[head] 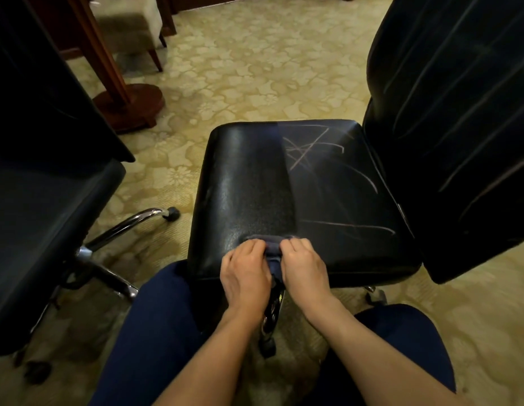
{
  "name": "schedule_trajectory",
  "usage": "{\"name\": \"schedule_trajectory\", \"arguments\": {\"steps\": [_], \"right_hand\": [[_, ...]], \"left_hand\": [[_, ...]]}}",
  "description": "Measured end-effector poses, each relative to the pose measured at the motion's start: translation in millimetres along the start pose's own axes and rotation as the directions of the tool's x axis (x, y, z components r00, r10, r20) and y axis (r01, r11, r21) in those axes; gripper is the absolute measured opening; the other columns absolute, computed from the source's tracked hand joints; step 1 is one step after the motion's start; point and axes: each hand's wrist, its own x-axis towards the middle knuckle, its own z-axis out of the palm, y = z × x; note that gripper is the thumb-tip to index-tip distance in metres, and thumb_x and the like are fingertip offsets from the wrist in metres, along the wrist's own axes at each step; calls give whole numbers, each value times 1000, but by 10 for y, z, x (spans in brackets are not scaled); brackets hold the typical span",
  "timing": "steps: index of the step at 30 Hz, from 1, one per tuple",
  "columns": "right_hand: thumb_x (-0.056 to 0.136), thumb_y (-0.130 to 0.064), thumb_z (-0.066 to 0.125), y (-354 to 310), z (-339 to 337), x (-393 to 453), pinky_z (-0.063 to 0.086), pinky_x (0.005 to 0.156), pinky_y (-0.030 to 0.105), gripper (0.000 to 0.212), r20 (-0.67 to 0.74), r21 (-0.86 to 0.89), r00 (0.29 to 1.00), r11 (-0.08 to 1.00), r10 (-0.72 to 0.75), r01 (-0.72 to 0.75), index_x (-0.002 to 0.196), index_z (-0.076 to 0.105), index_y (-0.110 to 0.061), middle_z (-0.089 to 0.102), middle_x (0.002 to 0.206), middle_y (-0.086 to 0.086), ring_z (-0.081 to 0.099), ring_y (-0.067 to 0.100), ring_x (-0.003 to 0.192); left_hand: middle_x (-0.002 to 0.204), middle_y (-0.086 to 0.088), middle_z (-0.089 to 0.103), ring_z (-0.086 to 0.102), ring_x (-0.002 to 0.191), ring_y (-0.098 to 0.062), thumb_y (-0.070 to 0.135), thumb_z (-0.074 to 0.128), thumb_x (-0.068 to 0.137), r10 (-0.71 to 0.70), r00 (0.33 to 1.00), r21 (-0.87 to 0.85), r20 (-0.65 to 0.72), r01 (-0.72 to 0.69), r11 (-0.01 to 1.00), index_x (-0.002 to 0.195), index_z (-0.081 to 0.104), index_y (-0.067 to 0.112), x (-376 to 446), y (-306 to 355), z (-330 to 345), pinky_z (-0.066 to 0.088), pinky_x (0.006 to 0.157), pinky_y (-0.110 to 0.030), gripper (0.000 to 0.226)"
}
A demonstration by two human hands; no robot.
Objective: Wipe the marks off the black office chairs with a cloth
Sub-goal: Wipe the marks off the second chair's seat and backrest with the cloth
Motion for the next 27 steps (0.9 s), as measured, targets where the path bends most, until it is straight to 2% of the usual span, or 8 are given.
{"name": "schedule_trajectory", "arguments": {"steps": [5,7,12,16,21,24,26,27], "right_hand": [[58,-15,90,-67,31,160,44,45,26,36,8,-42,1000,999,-20,20,73,58,-16,60,74,-1,60,21,72],[59,-13,89,-65,55,243,43,45,26,35,-5,-29,998,998,-55,54,74,57,-16,59,75,0,60,22,73],[64,-2,81,19,42,163,48,48,30,31,-16,61,999,997,-46,47,77,56,-15,58,80,2,59,24,80],[65,-2,79,141,18,93,53,52,32,30,-4,74,1000,997,-12,12,78,56,-15,58,82,1,59,23,85],[70,-1,71,262,53,316,53,55,37,21,-28,58,998,997,48,-46,78,55,-12,57,81,5,59,28,84],[77,-7,59,402,114,660,51,54,39,5,-70,15,996,999,47,-46,79,55,-10,57,81,9,58,33,81],[80,-11,50,498,147,960,48,53,39,6,-99,-29,994,998,47,-50,80,55,-8,57,80,12,57,34,77],[81,-9,51,540,170,1103,47,53,39,5,-92,-44,994,997,60,-65,80,56,-7,58,81,14,57,35,77]], "left_hand": [[83,5,63,61,81,-20,11,64,80,9,999,34,38,-10,999,80,59,23,188,-68,-37,44,73,-34,13],[83,5,64,61,83,-21,13,63,80,26,997,36,67,-29,999,81,60,23,300,-117,-89,45,72,-35,11],[81,10,65,57,85,-17,18,70,74,219,967,65,132,-229,971,81,66,26,335,-224,-223,41,76,-33,11],[81,10,64,56,83,-17,17,70,74,298,946,7,128,-301,953,82,67,24,374,-201,-79,40,72,-31,12],[82,8,66,57,82,-19,25,57,79,377,918,6,122,-380,925,82,66,25,682,-129,62,43,71,-34,10],[77,3,64,58,78,-26,21,62,76,401,911,52,101,-407,912,78,64,23,1069,-48,214,42,65,-37,3],[75,0,64,59,75,-29,18,67,75,389,916,83,95,-396,914,77,64,21,1344,40,315,42,62,-37,5],[76,-1,64,59,76,-30,17,67,76,374,922,88,102,-383,919,77,65,20,1473,77,362,43,63,-38,5]]}}
